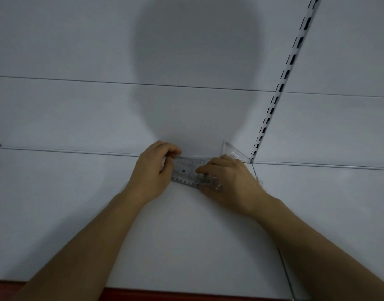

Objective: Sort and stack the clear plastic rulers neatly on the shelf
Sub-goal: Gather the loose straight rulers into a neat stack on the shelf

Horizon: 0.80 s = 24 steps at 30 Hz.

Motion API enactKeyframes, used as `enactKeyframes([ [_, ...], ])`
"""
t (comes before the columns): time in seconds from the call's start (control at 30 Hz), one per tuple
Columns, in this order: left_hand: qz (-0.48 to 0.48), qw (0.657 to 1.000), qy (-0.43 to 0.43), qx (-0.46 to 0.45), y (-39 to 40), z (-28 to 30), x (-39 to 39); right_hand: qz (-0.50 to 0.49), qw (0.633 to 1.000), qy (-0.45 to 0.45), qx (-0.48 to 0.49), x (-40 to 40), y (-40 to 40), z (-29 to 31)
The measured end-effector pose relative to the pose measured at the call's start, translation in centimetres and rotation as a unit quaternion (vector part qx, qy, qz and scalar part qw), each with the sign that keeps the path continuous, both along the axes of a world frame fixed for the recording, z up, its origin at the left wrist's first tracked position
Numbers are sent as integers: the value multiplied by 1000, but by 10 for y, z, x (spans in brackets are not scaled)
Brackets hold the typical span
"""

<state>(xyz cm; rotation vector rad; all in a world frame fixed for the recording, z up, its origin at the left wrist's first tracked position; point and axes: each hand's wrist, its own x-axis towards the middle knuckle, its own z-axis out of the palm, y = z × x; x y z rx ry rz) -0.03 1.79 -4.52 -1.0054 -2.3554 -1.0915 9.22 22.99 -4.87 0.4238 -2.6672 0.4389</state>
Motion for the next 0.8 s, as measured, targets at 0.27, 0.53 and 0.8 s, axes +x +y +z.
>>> enactKeyframes([
  [0.27, -28, 1000, 1, 7, 5, 3, 9, -3, 982, 182, -48, 8, 6, 28],
  [0.53, -128, 989, -39, 55, 11, 10, 29, -45, 828, 24, -558, 10, 8, 54],
  [0.8, -69, 988, -66, 123, 14, 7, 29, -46, 930, -85, -354, 3, 10, 23],
])
